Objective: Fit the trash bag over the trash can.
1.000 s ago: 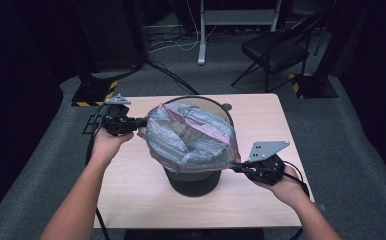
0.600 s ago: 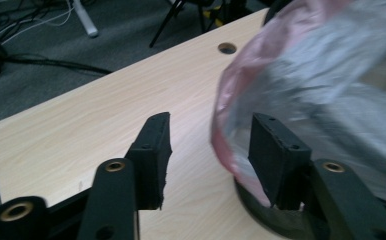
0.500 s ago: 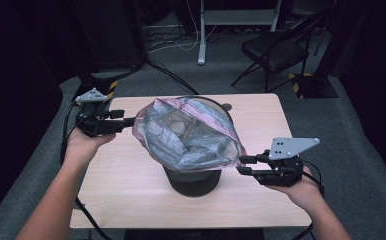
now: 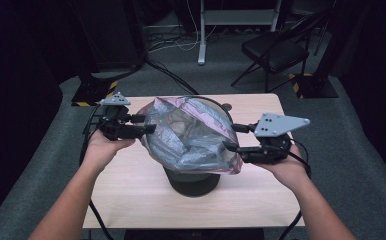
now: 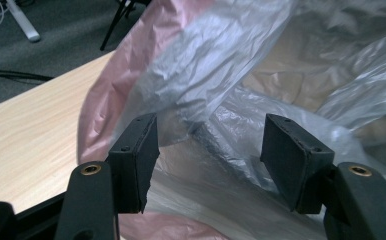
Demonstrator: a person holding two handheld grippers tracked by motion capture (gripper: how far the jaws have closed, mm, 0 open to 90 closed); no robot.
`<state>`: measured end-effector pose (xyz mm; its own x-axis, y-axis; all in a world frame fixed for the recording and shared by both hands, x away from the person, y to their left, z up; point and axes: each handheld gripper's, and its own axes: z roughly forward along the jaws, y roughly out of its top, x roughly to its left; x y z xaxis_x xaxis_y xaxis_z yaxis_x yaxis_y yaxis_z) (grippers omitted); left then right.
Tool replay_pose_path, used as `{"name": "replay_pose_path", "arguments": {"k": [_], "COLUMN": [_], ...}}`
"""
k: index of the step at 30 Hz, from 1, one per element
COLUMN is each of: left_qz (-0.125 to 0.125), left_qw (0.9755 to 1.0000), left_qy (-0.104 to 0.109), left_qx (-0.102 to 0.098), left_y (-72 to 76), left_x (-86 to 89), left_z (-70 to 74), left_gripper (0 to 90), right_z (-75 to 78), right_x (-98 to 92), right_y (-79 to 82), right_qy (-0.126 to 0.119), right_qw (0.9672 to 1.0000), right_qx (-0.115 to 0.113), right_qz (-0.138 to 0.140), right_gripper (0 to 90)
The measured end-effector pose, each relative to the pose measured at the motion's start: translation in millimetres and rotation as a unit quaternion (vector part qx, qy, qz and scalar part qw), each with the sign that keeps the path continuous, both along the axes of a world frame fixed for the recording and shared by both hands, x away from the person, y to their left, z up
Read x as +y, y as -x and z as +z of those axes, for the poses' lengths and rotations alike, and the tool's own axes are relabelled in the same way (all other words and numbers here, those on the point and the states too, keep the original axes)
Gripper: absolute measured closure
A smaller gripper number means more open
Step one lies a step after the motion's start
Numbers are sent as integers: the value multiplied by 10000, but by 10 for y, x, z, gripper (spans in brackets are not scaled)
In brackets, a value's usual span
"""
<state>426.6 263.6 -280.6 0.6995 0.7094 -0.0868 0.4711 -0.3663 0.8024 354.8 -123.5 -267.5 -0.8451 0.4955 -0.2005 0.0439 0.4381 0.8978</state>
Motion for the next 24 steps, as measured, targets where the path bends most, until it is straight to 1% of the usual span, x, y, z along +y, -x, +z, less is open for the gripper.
{"name": "replay_pose_path", "arguments": {"k": [2, 3, 4, 5, 7, 8, 9, 11, 12, 14, 16, 17, 18, 19, 21, 23, 24], "left_qz": [55, 62, 13, -28, -104, -108, -100, -100, -108, -132, -145, -156, -163, -177, -209, -233, -235], "left_qw": [10000, 9999, 9999, 10000, 9999, 9999, 9999, 9999, 9999, 9998, 9998, 9998, 9997, 9996, 9995, 9994, 9994], "left_qy": [61, 102, 117, 72, 33, -10, -29, -23, 1, -11, -26, -22, -12, 5, 27, 20, 10], "left_qx": [-39, -19, 20, 25, 78, 76, 80, 93, 111, 128, 143, 158, 181, 209, 245, 259, 270], "left_y": [-27, -35, -47, -55, -61, -62, -64, -73, -81, -88, -92, -95, -98, -103, -108, -102, -95], "left_x": [2, -2, -10, -16, -48, -66, -71, -71, -66, -64, -65, -63, -62, -60, -57, -57, -55], "left_z": [-19, -24, -29, -30, -37, -41, -40, -42, -42, -39, -36, -36, -36, -36, -39, -38, -36], "left_gripper": [411, 427, 444, 454, 462, 466, 462, 466, 469, 474, 473, 474, 474, 475, 483, 483, 482], "right_z": [-24, -44, -55, -66, -75, -77, -82, -86, -85, -66, -39, -29, -31, -39, -89, -163, -194], "right_x": [66, 105, 124, 148, 174, 184, 195, 199, 195, 161, 105, 69, 39, 18, -30, -53, -59], "right_y": [-70, -116, -141, -176, -217, -225, -235, -248, -260, -294, -338, -373, -412, -447, -551, -621, -638], "right_qy": [149, 232, 264, 290, 313, 342, 417, 497, 506, 405, 261, 221, 224, 234, 243, 232, 155], "right_qw": [9999, 9996, 9995, 9992, 9990, 9989, 9986, 9984, 9982, 9984, 9981, 9970, 9960, 9952, 9938, 9932, 9930], "right_qx": [1, -13, -32, -32, -25, -42, -73, -82, -97, -69, -60, -77, -76, -31, 209, 396, 478], "right_qz": [-60, -128, -188, -273, -305, -326, -327, -256, -291, -380, -559, -732, -859, -947, -1065, -1073, -1072], "right_gripper": [445, 444, 443, 444, 449, 468, 537, 633, 689, 755, 816, 848, 861, 870, 885, 890, 892]}}
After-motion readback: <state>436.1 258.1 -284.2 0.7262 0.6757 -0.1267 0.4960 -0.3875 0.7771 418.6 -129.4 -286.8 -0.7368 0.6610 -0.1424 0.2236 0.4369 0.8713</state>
